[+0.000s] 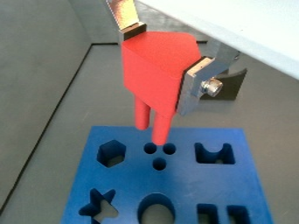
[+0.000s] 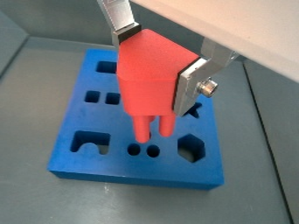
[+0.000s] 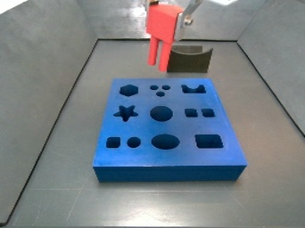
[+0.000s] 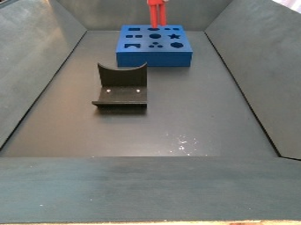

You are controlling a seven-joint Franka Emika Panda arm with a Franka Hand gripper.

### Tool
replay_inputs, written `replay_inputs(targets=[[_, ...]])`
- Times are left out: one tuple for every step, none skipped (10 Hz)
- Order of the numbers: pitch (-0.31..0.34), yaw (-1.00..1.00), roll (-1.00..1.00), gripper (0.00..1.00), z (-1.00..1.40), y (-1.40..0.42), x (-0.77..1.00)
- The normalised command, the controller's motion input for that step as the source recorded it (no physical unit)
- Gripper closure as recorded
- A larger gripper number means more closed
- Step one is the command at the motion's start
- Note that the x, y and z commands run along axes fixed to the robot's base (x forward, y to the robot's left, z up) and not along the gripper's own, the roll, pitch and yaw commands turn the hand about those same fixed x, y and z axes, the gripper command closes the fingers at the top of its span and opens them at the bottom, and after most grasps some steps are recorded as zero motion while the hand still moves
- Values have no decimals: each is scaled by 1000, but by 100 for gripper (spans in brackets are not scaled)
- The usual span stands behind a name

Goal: Pick up the 3 prong object. Move up. Place the 3 prong object on the fixture. Regrasp the 3 prong object. Move to above the board. Insert the 3 prong object.
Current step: Insert the 3 prong object.

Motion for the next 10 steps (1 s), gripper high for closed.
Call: replay_inputs(targets=[[0,-109,-14,100,0,71,0],[0,0,0,100,-20,0,0],[0,-134,0,100,-160,0,-20],[0,-303,40,100,-251,0,-74],[0,-354,46,100,-277,0,-63],[-3,-397,20,100,-291,0,-6],[-34,-420,0,100,-260,0,0],[-71,-454,0,100,-237,0,23],[-149,-437,-20,100,-217,0,77],[-234,-423,-89,100,-206,0,111]])
